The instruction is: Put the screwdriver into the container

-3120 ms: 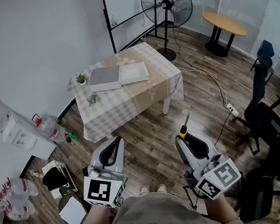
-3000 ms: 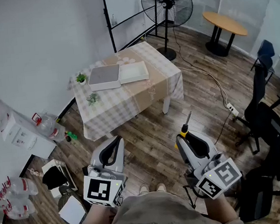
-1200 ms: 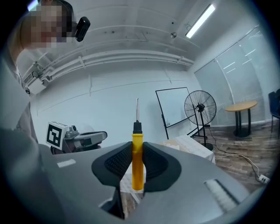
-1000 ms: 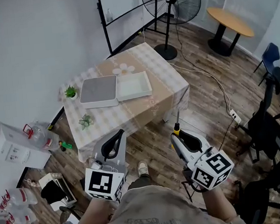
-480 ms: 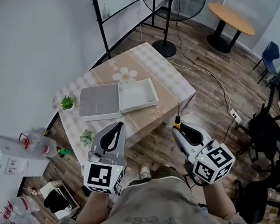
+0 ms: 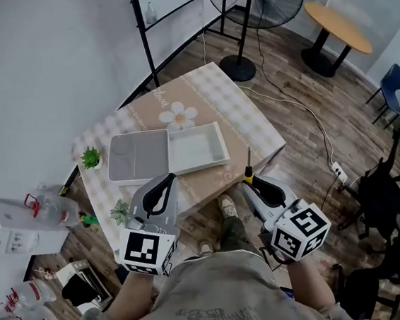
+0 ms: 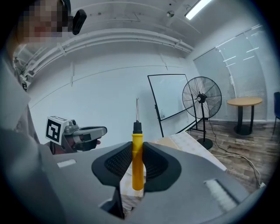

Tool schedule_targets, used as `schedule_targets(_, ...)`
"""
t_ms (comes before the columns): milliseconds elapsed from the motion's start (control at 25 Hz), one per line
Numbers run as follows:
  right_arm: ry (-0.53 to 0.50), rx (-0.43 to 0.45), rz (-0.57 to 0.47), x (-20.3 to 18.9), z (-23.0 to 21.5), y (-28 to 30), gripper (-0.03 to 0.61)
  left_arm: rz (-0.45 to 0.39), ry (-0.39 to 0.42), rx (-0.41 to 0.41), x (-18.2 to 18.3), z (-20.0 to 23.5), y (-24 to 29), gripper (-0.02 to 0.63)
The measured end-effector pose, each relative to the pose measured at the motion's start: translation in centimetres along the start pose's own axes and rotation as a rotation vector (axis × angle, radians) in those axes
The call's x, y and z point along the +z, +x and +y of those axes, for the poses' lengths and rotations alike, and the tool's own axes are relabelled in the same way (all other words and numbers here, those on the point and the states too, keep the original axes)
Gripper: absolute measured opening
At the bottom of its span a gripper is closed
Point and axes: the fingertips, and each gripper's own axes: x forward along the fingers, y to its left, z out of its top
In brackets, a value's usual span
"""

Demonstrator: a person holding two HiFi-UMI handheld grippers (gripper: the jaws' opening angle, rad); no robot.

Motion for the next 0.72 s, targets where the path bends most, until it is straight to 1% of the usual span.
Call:
schedule_targets(160,0.011,0.022,0.023,0.9,-2.8,2.9,0.1,0.026,0.003,0.03,0.1,1.4,3.2,0.0)
schedule_targets(400,0.0,0.107,0.073,3.7,-7.5,8.2,0.1,0.056,-0.019,0.101,0.7,4.3,9.1,0.0)
schedule_targets(720,-0.053,0.291,0.152,6.8,-11.9,14.9,0.1,0.101,-0.054,0.27,1.4,7.5,14.6,0.0)
